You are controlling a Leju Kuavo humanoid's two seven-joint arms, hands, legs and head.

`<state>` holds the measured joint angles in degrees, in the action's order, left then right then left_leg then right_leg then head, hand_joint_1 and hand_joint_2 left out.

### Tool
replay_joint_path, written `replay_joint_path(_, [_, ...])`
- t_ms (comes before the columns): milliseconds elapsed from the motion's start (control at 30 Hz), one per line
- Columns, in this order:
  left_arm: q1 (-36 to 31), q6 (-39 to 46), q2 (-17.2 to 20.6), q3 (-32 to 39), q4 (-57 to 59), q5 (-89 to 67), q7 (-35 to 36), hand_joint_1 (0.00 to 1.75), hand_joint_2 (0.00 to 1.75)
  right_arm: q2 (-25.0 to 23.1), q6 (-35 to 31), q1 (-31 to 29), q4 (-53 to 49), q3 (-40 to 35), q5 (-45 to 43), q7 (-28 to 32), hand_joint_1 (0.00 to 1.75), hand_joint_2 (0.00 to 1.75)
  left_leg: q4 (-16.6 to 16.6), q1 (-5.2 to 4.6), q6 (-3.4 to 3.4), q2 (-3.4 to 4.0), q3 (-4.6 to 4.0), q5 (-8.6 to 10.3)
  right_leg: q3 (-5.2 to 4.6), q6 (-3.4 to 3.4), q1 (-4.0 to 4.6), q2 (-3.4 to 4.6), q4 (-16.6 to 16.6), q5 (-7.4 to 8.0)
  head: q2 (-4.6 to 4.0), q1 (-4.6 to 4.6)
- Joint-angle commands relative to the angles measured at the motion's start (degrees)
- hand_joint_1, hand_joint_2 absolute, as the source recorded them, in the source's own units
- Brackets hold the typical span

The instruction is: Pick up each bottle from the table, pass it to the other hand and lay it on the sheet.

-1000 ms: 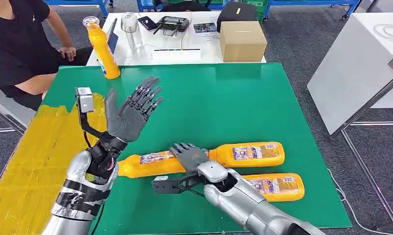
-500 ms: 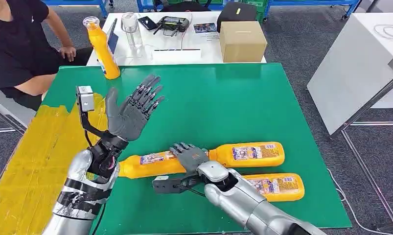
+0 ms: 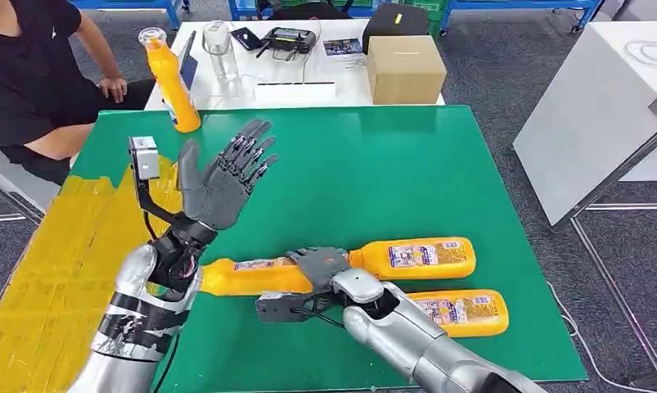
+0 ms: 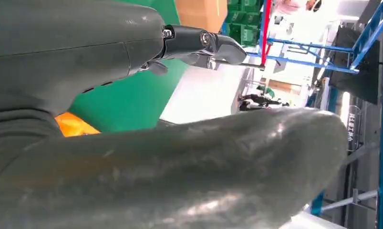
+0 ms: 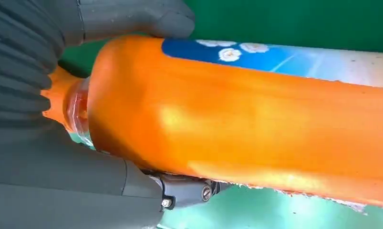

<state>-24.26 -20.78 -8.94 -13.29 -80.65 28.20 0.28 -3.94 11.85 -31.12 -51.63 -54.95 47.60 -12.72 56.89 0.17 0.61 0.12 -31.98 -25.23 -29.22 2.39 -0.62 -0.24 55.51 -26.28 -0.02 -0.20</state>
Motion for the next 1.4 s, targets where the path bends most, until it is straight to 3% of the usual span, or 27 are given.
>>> replay_joint_path(33, [-3.4, -0.3, -0.3, -0.6, 4.9, 0.5, 0.1, 0.00, 0.00, 0.7, 0.1, -0.1, 4.8, -1.2, 0.8, 0.3, 1.75, 1.75, 0.0, 0.08, -0.02, -0.15, 0.01, 0.02, 0.09, -0.06, 0.08, -0.13, -0.1, 0.01, 0.00, 0.00])
replay_joint_path(567, [-3.7, 0.1, -0.7, -0.3, 5.0, 0.1, -0.6, 0.00, 0.00, 0.5, -0.3, 0.4, 5.7, -0.8, 1.4, 0.4, 1.75, 1.75, 0.0, 0.09, -0.03, -0.15, 0.04, 0.02, 0.14, -0.07, 0.10, -0.12, -0.1, 0.02, 0.00, 0.00])
replay_joint_path(633, [-4.0, 10.2, -0.7, 2.0, 1.4, -12.2, -8.5, 0.00, 0.00, -0.1, -1.7, 1.3, 5.7, 0.4, 1.1, 0.2, 1.75, 1.75, 0.0, 0.12, -0.04, -0.16, 0.04, 0.04, 0.15, -0.09, 0.13, -0.14, -0.1, 0.04, 0.00, 0.00])
replay_joint_path(767, [-4.1, 11.0, -0.6, 3.8, -0.9, -13.2, -7.5, 0.00, 0.00, -0.5, -2.2, 1.7, 5.6, 0.7, 1.1, 0.2, 1.75, 1.75, 0.0, 0.10, -0.03, -0.05, 0.03, -0.01, 0.09, -0.07, 0.10, -0.02, 0.0, 0.02, 0.00, 0.04])
replay_joint_path(800, [-4.3, 24.3, -1.9, 8.1, -2.3, -21.6, -14.2, 0.00, 0.00, -1.2, -4.6, 1.6, 5.9, 1.7, 0.3, 0.4, 1.75, 1.75, 0.0, 0.12, -0.04, -0.04, 0.01, 0.00, 0.07, -0.09, 0.13, -0.01, 0.0, 0.03, 0.00, -0.02])
replay_joint_path(867, [-5.7, 24.3, 0.4, 11.5, -3.0, -20.7, -13.1, 0.00, 0.00, -2.3, -4.7, 0.5, 6.2, 1.7, 0.1, 0.4, 1.75, 1.75, 0.0, 0.09, -0.04, 0.01, 0.07, 0.00, 0.07, -0.07, 0.09, 0.05, 0.0, 0.03, 0.00, 0.00])
replay_joint_path(1000, [-7.6, 31.3, 1.1, 18.3, -0.6, -24.8, -15.5, 0.00, 0.00, -3.7, -5.3, -0.2, 6.6, 2.2, -1.7, 0.6, 1.75, 1.75, 0.0, 0.13, -0.07, 0.29, 0.03, 0.00, -0.06, -0.16, 0.15, 0.29, 0.0, 0.12, 0.00, 0.00])
replay_joint_path(1100, [-9.4, 31.7, 2.7, 21.6, 5.2, -25.8, -16.3, 0.00, 0.00, -4.2, -5.6, -0.6, 6.0, 2.3, -3.2, 0.1, 1.75, 1.75, 0.0, 0.22, -0.16, 0.20, -0.04, 0.10, -0.09, -0.33, 0.26, 0.20, 0.0, 0.23, 0.00, 0.02])
replay_joint_path(1400, [-8.9, 30.9, 2.9, 22.8, 7.0, -26.6, -16.8, 0.00, 0.00, -4.1, -7.2, -0.3, 4.5, 3.5, -6.2, -0.6, 1.75, 1.75, 0.0, 0.14, -0.12, 0.13, 0.00, 0.09, 0.01, -0.22, 0.23, 0.09, 0.0, 0.13, 0.00, 0.02])
